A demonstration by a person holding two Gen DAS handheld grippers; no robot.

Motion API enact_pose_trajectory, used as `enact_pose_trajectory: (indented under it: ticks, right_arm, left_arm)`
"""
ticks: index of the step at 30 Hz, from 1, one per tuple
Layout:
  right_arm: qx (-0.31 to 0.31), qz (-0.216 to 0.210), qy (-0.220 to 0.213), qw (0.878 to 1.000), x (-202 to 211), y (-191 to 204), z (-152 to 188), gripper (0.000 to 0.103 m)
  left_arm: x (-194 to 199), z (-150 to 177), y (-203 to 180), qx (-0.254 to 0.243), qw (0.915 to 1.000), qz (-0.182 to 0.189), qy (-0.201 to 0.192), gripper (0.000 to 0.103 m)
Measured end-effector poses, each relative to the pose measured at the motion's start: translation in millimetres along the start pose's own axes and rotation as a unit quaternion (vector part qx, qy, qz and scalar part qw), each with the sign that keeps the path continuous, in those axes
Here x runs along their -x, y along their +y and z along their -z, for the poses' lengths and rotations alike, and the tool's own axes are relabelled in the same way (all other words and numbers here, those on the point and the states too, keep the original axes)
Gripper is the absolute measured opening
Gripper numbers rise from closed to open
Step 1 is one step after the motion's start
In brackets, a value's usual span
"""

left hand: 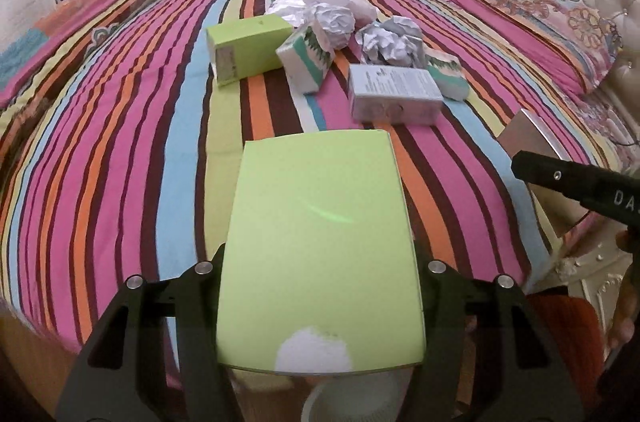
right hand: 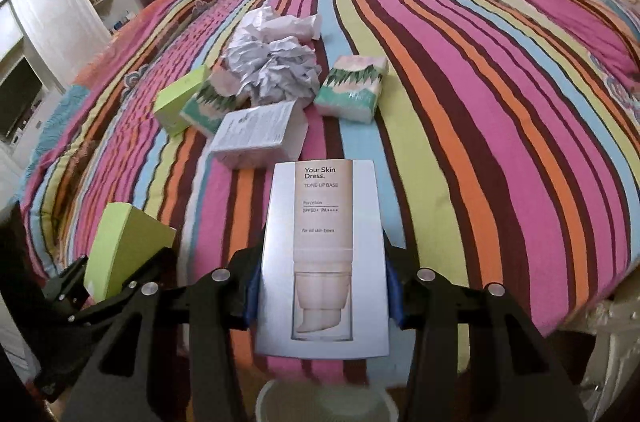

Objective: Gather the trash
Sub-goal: 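Carry the lime-green box in the left gripper over the wastebasket while the right carries the white box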

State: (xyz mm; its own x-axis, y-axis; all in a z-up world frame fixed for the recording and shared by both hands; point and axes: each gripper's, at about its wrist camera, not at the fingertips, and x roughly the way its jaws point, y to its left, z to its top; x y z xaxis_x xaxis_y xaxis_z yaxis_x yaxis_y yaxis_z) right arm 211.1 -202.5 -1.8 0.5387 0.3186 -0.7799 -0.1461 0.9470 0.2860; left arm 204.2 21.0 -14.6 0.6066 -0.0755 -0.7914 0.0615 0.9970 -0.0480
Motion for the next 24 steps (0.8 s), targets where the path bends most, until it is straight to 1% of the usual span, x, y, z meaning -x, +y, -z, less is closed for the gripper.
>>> enact_pose_trajectory:
  ticks: [5, 9, 12, 15, 19, 21, 24]
  right_arm:
    - [-0.009, -0.02, -0.001, 1.0, 27.9, 5.2, 27.6, 0.045]
    - [-0.018, -0.035, 0.015, 0.999, 41.9, 6.7, 49.4, 0.045]
    - [-0.029, -0.047, 0.036, 0.998, 50.2, 7.5, 72.1, 0.045]
    - [-0.026, -0.046, 0.05, 0.997, 53.4, 10.9, 88.8, 0.045]
    - [-0.043, -0.049, 0.087, 0.994, 47.5, 11.2, 120.4, 0.045]
    - [-0.052, -0.047, 0.1, 0.992, 44.3, 9.8, 130.1, 0.045]
    - [-0.074, -0.046, 0.136, 0.987, 31.9, 5.1, 152.6, 0.045]
  left_arm:
    - [26.6, 31.5, -0.7, -0.001, 0.9999, 0.011, 0.007, 0.056]
    - [44.0, 61.8, -1.9, 0.001, 0.9995, 0.023, 0.024, 0.056]
    - [52.0, 86.6, -2.6, 0.009, 0.9985, 0.034, 0.043, 0.056]
    - [54.8, 108.8, -6.8, 0.003, 0.9975, 0.035, 0.061, 0.056]
    - [54.7, 134.2, -11.7, 0.011, 0.9953, 0.044, 0.086, 0.056]
    - [51.8, 144.8, -13.3, 0.021, 0.9932, 0.051, 0.102, 0.056]
    - [45.0, 157.4, -14.5, 0.03, 0.9896, 0.054, 0.13, 0.056]
